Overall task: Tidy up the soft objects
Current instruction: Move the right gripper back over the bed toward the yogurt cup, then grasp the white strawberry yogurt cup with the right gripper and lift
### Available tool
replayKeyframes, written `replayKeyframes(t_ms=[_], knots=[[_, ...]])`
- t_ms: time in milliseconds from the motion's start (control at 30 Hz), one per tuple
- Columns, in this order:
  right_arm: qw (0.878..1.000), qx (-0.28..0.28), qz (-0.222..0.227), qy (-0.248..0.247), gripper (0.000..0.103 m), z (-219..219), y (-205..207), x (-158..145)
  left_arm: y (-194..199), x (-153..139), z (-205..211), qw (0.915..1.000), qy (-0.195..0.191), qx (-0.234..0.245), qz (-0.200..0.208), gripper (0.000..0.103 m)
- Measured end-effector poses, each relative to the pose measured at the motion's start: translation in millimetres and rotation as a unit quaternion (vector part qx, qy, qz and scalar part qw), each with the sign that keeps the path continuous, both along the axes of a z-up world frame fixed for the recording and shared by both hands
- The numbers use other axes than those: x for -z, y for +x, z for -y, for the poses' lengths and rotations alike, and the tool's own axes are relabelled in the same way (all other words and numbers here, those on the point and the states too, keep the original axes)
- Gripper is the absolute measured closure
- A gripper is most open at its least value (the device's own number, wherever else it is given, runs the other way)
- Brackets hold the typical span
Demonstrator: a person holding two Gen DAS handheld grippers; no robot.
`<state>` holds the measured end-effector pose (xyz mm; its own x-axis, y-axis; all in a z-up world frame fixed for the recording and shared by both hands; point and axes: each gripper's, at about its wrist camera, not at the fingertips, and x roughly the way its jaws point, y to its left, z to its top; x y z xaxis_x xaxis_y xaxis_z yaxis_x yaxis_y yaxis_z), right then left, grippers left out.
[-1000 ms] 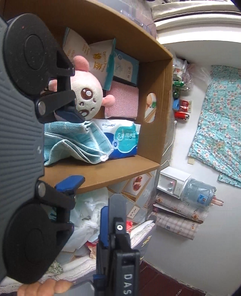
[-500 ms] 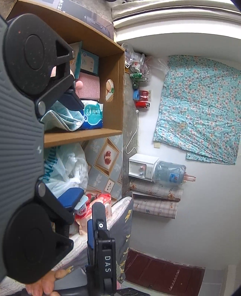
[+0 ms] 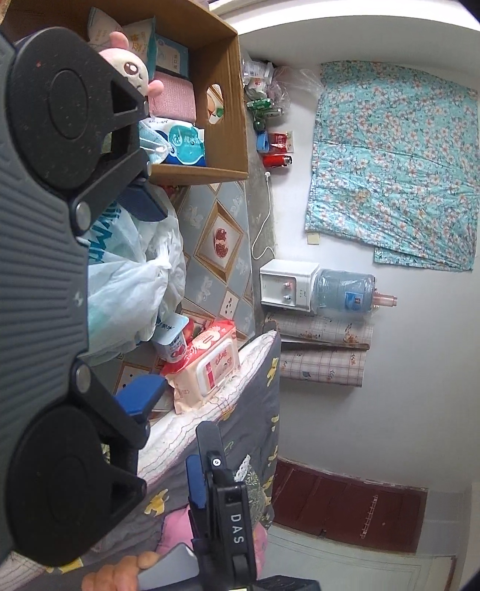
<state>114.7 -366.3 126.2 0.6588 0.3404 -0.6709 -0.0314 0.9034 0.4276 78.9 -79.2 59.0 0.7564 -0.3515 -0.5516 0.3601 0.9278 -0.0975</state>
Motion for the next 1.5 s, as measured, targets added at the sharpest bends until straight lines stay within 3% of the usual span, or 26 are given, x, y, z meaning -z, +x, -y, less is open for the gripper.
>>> replayKeyframes(t_ms=[200,567,833,867,900,933,1033,1133,1233,1300,1400,1500], knots=[[0.999,-0.012,-0.031,0.0,0.018,1.0,47.9,23.7,24.1,20.6,37.6,0.9989,0.042,-0.004,-0.02,0.013],[0.992,-0.029,-0.113,-0.043,0.018,-18.4,160.5,116.1,64.8,41.9,34.1,0.9967,0.052,-0.025,-0.057,0.014],[0.987,-0.047,-0.123,-0.097,0.018,-30.5,189.4,149.6,74.9,49.2,28.5,0.9958,0.05,-0.032,-0.07,0.014],[0.986,-0.048,-0.121,-0.101,0.02,-30.9,189.7,151.1,75.6,49.9,28.8,0.9957,0.05,-0.032,-0.071,0.014],[0.987,-0.048,-0.119,-0.099,0.029,-29.3,189.9,153.1,76.2,50.4,29.0,0.9957,0.051,-0.031,-0.071,0.014],[0.987,-0.047,-0.119,-0.092,0.038,-25.8,189.9,155.1,76.5,50.8,29.2,0.9956,0.051,-0.031,-0.072,0.014],[0.991,-0.032,-0.126,-0.045,0.038,-10.1,189.1,157.3,77.7,51.2,30.5,0.9958,0.052,-0.028,-0.071,0.014],[0.989,-0.004,-0.143,0.04,0.039,16.6,183.0,163.8,77.8,51.5,31.8,0.9958,0.052,-0.021,-0.072,0.014],[0.973,0.03,-0.176,0.145,0.039,48.1,169.7,176.0,77.4,51.8,34.0,0.9958,0.05,-0.016,-0.075,0.014],[0.963,0.043,-0.188,0.186,0.039,61.0,158.8,183.6,76.6,51.2,36.2,0.9959,0.049,-0.012,-0.075,0.014],[0.953,0.065,-0.195,0.221,0.039,75.5,141.1,190.1,74.0,49.6,40.6,0.9964,0.044,-0.002,-0.073,0.014],[0.952,0.08,-0.192,0.226,0.04,83.2,127.6,189.9,72.6,49.5,47.4,0.9965,0.039,0.009,-0.074,0.014]])
